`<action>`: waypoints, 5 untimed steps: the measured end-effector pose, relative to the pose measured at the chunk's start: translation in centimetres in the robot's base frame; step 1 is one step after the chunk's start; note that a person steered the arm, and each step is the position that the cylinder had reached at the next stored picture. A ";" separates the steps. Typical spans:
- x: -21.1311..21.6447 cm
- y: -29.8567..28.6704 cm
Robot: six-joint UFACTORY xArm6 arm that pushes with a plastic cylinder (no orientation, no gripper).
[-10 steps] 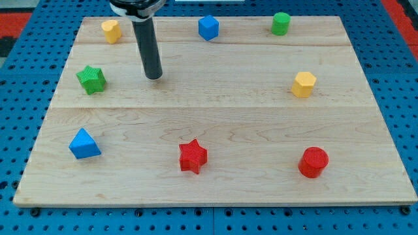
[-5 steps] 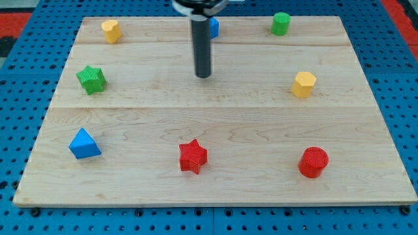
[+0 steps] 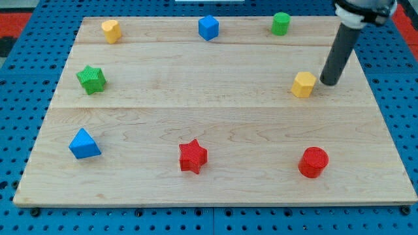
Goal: Move the yellow hexagon diagonally top left to the red star
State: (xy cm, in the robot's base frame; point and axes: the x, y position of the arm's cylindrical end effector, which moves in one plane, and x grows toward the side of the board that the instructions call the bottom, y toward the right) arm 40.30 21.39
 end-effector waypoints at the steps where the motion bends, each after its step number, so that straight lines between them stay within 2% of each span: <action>1: -0.7 -3.9; 2: -5.1 -12.7; 3: -8.7 -25.7; 5: -4.2 -31.5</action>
